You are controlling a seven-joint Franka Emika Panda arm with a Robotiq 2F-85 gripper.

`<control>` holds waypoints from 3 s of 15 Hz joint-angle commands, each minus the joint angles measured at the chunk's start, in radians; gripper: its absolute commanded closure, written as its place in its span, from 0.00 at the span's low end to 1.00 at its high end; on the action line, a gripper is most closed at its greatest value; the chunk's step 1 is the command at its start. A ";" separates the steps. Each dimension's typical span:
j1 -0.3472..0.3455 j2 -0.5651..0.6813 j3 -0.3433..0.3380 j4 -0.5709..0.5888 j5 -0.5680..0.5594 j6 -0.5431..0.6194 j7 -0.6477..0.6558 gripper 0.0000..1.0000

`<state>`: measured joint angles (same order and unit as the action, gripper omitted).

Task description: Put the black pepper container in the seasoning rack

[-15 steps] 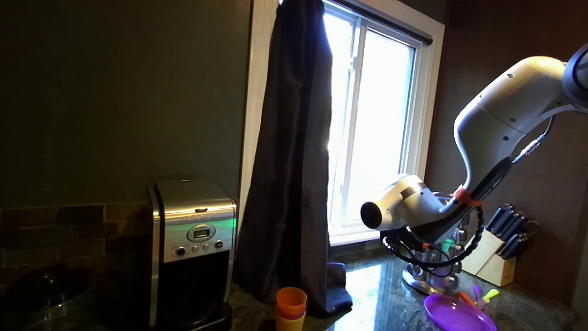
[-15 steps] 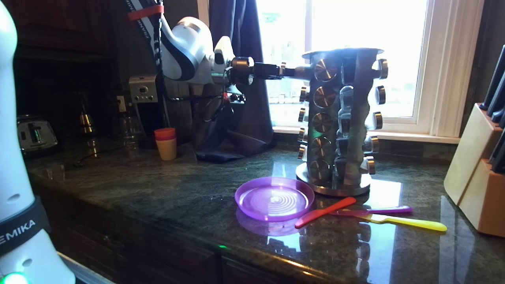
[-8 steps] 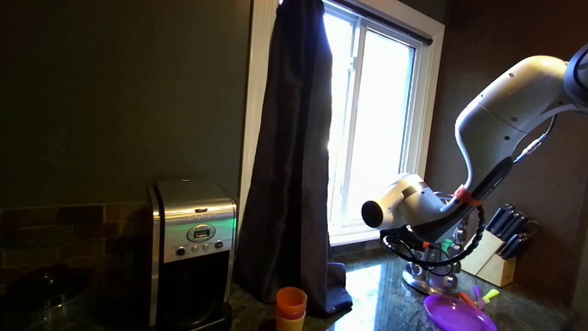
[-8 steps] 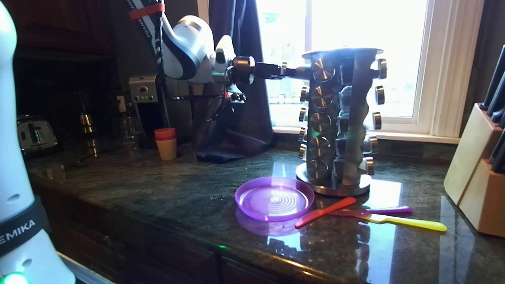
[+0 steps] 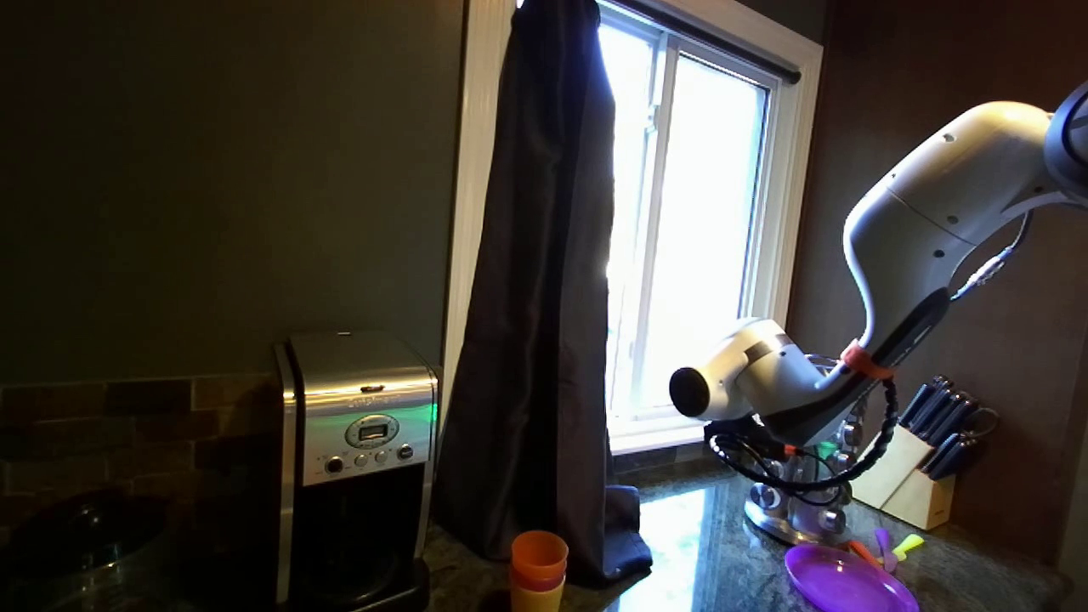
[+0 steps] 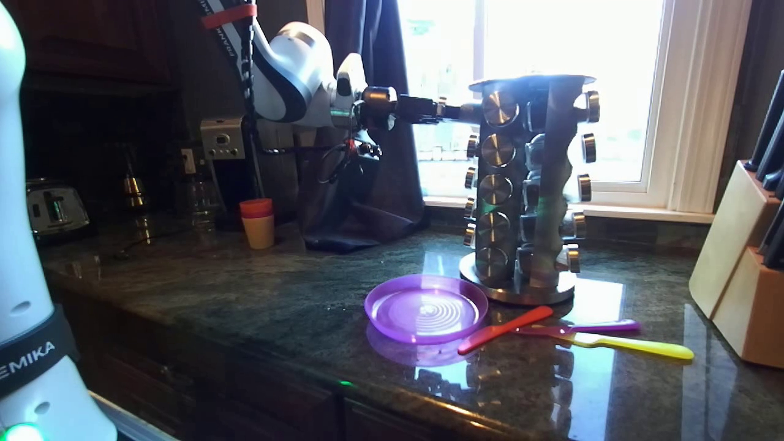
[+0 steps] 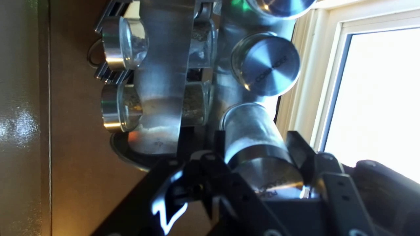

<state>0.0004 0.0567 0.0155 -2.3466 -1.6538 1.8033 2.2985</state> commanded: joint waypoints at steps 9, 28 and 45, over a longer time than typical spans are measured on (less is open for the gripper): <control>-0.011 0.008 -0.010 0.023 0.165 0.053 -0.119 0.76; -0.019 -0.018 -0.023 0.017 0.181 0.093 -0.059 0.76; -0.042 -0.157 -0.064 -0.087 0.080 0.229 0.021 0.76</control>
<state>-0.0274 -0.0515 -0.0310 -2.3910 -1.5380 1.9980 2.2878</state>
